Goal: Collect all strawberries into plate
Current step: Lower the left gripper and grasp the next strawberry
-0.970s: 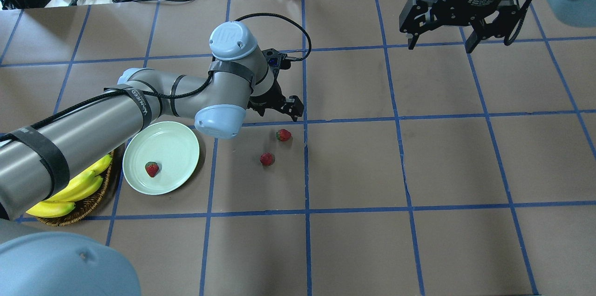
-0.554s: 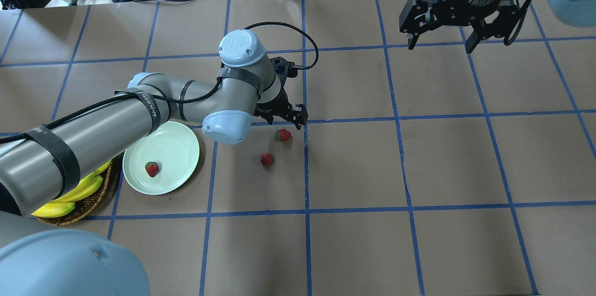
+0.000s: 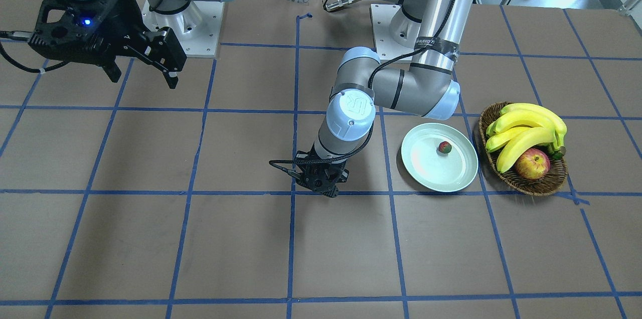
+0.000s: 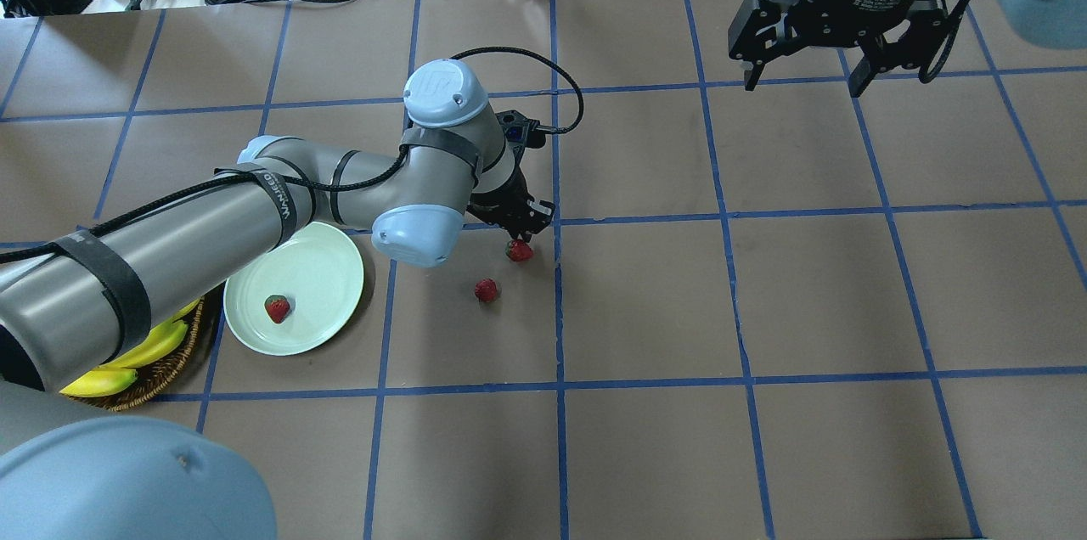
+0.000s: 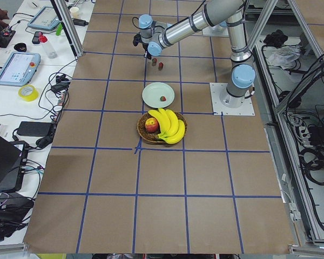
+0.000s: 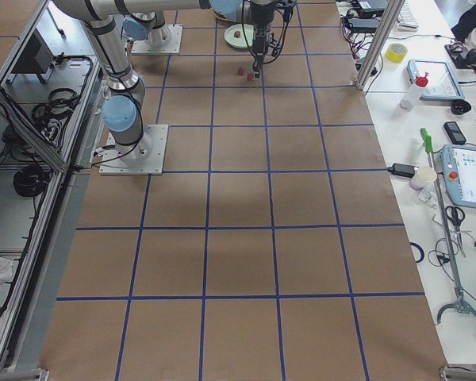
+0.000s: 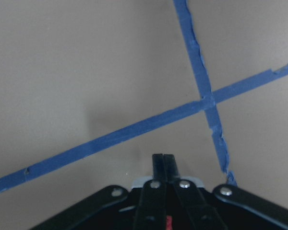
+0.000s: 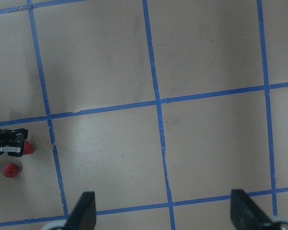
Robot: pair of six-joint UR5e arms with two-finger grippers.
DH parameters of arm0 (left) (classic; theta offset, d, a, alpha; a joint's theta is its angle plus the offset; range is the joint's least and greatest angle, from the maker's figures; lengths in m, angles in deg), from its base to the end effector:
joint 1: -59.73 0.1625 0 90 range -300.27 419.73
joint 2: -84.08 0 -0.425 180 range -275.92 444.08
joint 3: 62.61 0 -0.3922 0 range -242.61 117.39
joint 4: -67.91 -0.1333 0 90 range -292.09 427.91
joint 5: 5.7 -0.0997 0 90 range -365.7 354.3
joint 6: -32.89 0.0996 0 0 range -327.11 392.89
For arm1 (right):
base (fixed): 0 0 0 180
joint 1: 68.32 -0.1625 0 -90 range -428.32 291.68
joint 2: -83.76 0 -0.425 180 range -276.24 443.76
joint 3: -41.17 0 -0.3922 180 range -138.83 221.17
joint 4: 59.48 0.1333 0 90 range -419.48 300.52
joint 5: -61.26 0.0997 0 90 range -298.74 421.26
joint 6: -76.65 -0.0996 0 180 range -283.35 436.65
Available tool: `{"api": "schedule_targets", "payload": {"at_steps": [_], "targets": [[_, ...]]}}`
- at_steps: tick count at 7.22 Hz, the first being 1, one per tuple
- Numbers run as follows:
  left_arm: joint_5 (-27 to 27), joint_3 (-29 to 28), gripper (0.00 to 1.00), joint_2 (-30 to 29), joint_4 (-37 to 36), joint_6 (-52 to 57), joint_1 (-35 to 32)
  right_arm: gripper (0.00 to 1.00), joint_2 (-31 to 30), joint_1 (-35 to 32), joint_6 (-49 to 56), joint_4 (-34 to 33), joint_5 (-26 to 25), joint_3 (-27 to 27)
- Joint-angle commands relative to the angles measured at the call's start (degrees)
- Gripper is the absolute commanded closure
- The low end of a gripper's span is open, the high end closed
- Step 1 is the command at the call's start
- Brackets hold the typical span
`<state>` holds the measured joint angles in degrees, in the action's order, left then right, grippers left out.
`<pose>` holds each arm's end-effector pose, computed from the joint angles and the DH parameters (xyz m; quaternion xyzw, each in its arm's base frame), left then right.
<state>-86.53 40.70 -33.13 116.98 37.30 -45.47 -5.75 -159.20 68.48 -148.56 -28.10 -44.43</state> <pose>-0.2994 -0.5330 0.1880 -0.1700 -0.9822 -0.0040 0.0799 0.1421 -0.4976 0.5200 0.0634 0.9976 -0.0256 0.0076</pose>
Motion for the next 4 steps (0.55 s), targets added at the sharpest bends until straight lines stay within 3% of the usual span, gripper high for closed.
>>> {"api": "schedule_targets", "payload": {"at_steps": [1, 2, 3, 4], "targets": [[-0.12, -0.91, 1.00, 0.75, 0.32, -0.79, 0.00, 0.00, 0.03, 0.00, 0.00, -0.03, -0.02, 0.00], [-0.04, -0.65, 0.65, 0.58, 0.32, -1.68, 0.00, 0.00, 0.12, 0.00, 0.00, -0.03, -0.02, 0.00], [-0.12, -0.82, 0.07, 0.76, 0.23, -3.69, 0.00, 0.00, 0.21, 0.00, 0.00, -0.12, -0.02, 0.00], [-0.47, -0.48, 0.00, 0.67, 0.32, -6.93, 0.00, 0.00, 0.21, 0.00, 0.00, -0.12, -0.02, 0.00]]}}
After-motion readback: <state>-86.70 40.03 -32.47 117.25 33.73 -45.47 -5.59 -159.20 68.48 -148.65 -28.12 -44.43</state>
